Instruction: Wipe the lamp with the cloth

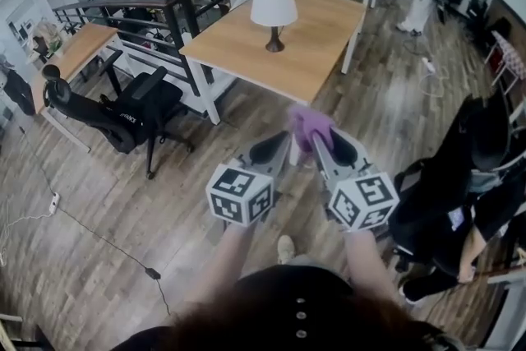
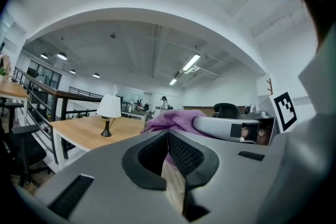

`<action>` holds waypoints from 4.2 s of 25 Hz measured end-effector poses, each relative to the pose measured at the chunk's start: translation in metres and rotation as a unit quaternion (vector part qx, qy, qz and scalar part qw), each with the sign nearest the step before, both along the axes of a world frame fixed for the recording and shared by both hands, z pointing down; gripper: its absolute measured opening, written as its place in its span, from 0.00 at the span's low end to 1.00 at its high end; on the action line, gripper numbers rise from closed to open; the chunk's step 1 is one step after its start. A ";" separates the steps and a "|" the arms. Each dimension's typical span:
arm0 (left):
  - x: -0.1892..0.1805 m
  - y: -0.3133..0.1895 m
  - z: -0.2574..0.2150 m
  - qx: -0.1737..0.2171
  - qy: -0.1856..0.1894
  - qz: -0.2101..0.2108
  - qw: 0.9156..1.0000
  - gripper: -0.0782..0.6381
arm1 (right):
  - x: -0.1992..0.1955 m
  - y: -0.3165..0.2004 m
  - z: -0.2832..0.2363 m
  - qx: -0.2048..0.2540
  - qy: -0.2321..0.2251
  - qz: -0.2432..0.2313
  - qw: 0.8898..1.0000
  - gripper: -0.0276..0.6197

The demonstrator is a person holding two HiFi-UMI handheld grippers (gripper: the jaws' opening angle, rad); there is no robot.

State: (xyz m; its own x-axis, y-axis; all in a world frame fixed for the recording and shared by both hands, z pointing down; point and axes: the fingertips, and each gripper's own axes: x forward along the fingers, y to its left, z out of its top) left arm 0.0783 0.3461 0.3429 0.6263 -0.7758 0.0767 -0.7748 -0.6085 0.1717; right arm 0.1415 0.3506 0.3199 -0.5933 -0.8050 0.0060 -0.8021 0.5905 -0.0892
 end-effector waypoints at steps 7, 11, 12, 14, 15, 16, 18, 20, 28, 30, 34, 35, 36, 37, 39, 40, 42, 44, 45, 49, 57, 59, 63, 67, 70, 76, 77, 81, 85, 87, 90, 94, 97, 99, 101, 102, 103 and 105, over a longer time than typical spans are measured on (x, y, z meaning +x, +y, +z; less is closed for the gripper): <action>0.019 -0.076 -0.002 0.006 0.009 -0.006 1.000 0.12 | 0.017 -0.074 -0.004 0.011 0.005 -0.011 1.000 0.16; 0.025 -0.104 0.004 -0.001 0.006 -0.007 1.000 0.12 | 0.026 -0.105 0.000 0.003 0.000 -0.009 1.000 0.16; 0.025 -0.111 0.005 -0.004 0.005 -0.009 1.000 0.12 | 0.026 -0.111 0.002 0.001 -0.002 -0.010 1.000 0.16; 0.023 -0.124 0.007 -0.009 0.004 -0.011 1.000 0.12 | 0.025 -0.123 0.004 -0.003 -0.005 -0.010 1.000 0.16; 0.022 -0.131 0.007 -0.010 0.004 -0.012 1.000 0.12 | 0.024 -0.129 0.005 -0.006 -0.005 -0.010 1.000 0.16; 0.021 -0.137 0.007 -0.011 0.003 -0.013 1.000 0.12 | 0.024 -0.135 0.006 -0.008 -0.005 -0.011 1.000 0.16; 0.019 -0.151 0.007 -0.013 0.003 -0.016 1.000 0.12 | 0.021 -0.147 0.009 -0.012 -0.004 -0.015 1.000 0.16; 0.019 -0.167 0.009 -0.014 0.003 -0.015 1.000 0.12 | 0.019 -0.161 0.012 -0.014 -0.005 -0.019 1.000 0.16; 0.003 -0.251 0.009 -0.005 -0.005 0.005 1.000 0.12 | 0.000 -0.246 0.013 -0.010 -0.015 -0.008 1.000 0.16; -0.008 -0.278 0.005 -0.002 -0.008 0.006 1.000 0.12 | -0.010 -0.272 0.012 -0.008 -0.015 -0.008 1.000 0.16; -0.029 -0.331 0.002 0.000 -0.004 0.009 1.000 0.12 | -0.034 -0.322 0.008 -0.004 -0.014 -0.010 1.000 0.16; -0.034 -0.344 0.001 0.001 -0.002 0.010 1.000 0.12 | -0.040 -0.333 0.007 -0.004 -0.014 -0.010 1.000 0.16; -0.040 -0.356 0.000 0.001 0.000 0.012 1.000 0.12 | -0.046 -0.344 0.007 -0.003 -0.015 -0.008 1.000 0.16; -0.045 -0.367 -0.002 0.002 0.002 0.015 1.000 0.12 | -0.051 -0.355 0.006 -0.003 -0.015 -0.006 1.000 0.16; -0.053 -0.388 -0.006 0.004 0.003 0.020 1.000 0.12 | -0.060 -0.376 0.002 -0.002 -0.017 0.000 1.000 0.16; -0.057 -0.398 -0.008 0.004 0.003 0.023 1.000 0.12 | -0.064 -0.386 0.000 -0.001 -0.017 0.003 1.000 0.16; -0.066 -0.419 -0.009 0.004 0.004 0.026 1.000 0.12 | -0.073 -0.409 -0.003 0.000 -0.016 0.007 1.000 0.16; -0.076 -0.439 -0.010 0.002 0.005 0.027 1.000 0.12 | -0.082 -0.429 -0.005 0.003 -0.011 0.008 1.000 0.16; -0.081 -0.447 -0.010 0.002 0.005 0.028 1.000 0.12 | -0.088 -0.438 -0.007 0.004 -0.009 0.008 1.000 0.16; -0.098 -0.478 -0.011 0.006 0.008 0.034 0.999 0.12 | -0.109 -0.468 -0.009 0.009 -0.006 0.007 1.000 0.16; -0.115 -0.527 -0.008 0.009 0.002 0.054 0.998 0.12 | -0.134 -0.517 -0.002 0.005 -0.008 0.010 1.000 0.16; -0.117 -0.534 -0.004 0.005 0.002 0.056 0.998 0.12 | -0.137 -0.523 0.004 -0.001 -0.006 0.009 1.000 0.16; -0.120 -0.545 -0.002 0.002 0.003 0.056 0.998 0.12 | -0.140 -0.533 0.007 -0.007 -0.003 0.007 1.000 0.16; -0.123 -0.552 -0.004 0.003 0.001 0.043 0.999 0.12 | -0.142 -0.543 0.002 -0.003 -0.005 0.000 1.000 0.16; -0.125 -0.557 -0.007 0.005 0.005 0.030 1.000 0.12 | -0.144 -0.547 -0.001 -0.002 -0.002 -0.015 1.000 0.16; -0.125 -0.560 -0.012 0.006 0.010 0.010 1.000 0.12 | -0.147 -0.553 -0.010 0.002 0.002 -0.041 0.999 0.16; -0.126 -0.561 -0.015 0.008 0.011 0.006 1.000 0.12 | -0.147 -0.555 -0.013 0.005 0.000 -0.043 0.999 0.16; -0.135 -0.564 -0.023 0.017 0.011 -0.006 1.000 0.12 | -0.159 -0.561 -0.026 0.021 -0.001 -0.059 0.998 0.16; -0.143 -0.570 -0.033 0.027 0.005 -0.012 1.000 0.12 | -0.168 -0.567 -0.046 0.041 -0.009 -0.073 0.996 0.16; -0.148 -0.574 -0.040 0.033 -0.001 -0.012 0.999 0.12 | -0.171 -0.571 -0.054 0.047 -0.018 -0.075 0.996 0.16; -0.157 -0.583 -0.051 0.046 -0.006 -0.018 0.999 0.12 | -0.175 -0.576 -0.060 0.053 -0.025 -0.078 0.995 0.16; -0.166 -0.590 -0.065 0.064 -0.002 -0.029 0.998 0.12 | -0.186 -0.582 -0.069 0.064 -0.028 -0.089 0.994 0.16; -0.173 -0.596 -0.075 0.075 0.005 -0.036 0.997 0.12 | -0.194 -0.589 -0.079 0.075 -0.033 -0.095 0.992 0.16; -0.179 -0.602 -0.080 0.080 0.008 -0.043 0.996 0.12 | -0.199 -0.593 -0.085 0.080 -0.039 -0.098 0.991 0.16; -0.183 -0.607 -0.084 0.085 0.009 -0.046 0.995 0.12 | -0.205 -0.597 -0.089 0.083 -0.043 -0.101 0.991 0.16; -0.185 -0.610 -0.086 0.087 0.010 -0.047 0.995 0.12 | -0.208 -0.600 -0.090 0.084 -0.043 -0.102 0.990 0.16; -0.186 -0.613 -0.088 0.089 0.011 -0.047 0.995 0.12 | -0.210 -0.602 -0.091 0.085 -0.042 -0.102 0.990 0.16; -0.189 -0.619 -0.091 0.091 0.013 -0.049 0.995 0.12 | -0.213 -0.609 -0.093 0.087 -0.043 -0.102 0.990 0.16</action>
State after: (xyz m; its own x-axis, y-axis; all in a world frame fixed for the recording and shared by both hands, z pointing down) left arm -0.1106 -0.2733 0.2522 0.5476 -0.8323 -0.0861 -0.8281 -0.5538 0.0873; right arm -0.0715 -0.2580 0.2265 -0.7363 -0.6524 -0.1795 -0.6582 0.7521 -0.0336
